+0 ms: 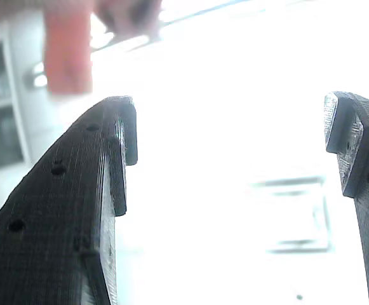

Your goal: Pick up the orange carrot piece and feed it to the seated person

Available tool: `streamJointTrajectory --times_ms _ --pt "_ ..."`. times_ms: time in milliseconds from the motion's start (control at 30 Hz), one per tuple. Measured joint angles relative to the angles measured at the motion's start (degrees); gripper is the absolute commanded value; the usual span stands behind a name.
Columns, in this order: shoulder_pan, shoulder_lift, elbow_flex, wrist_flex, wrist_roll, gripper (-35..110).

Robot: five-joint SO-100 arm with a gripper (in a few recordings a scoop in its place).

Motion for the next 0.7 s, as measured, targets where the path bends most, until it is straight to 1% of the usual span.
streamJointTrajectory --times_ms 100,167,333,400,533,700 --pt "4.22 -0.18 0.0 0.0 0.0 23" --pt "7.38 -0.18 0.0 0.0 0.62 20" --pt "14.59 -0.18 0.0 0.26 1.49 2" --pt "15.91 -0.18 0.0 0.35 3.96 -4" --pt "16.7 -0.26 0.0 0.35 13.01 -1" --pt "17.4 -0.26 0.26 0.35 30.85 -2"
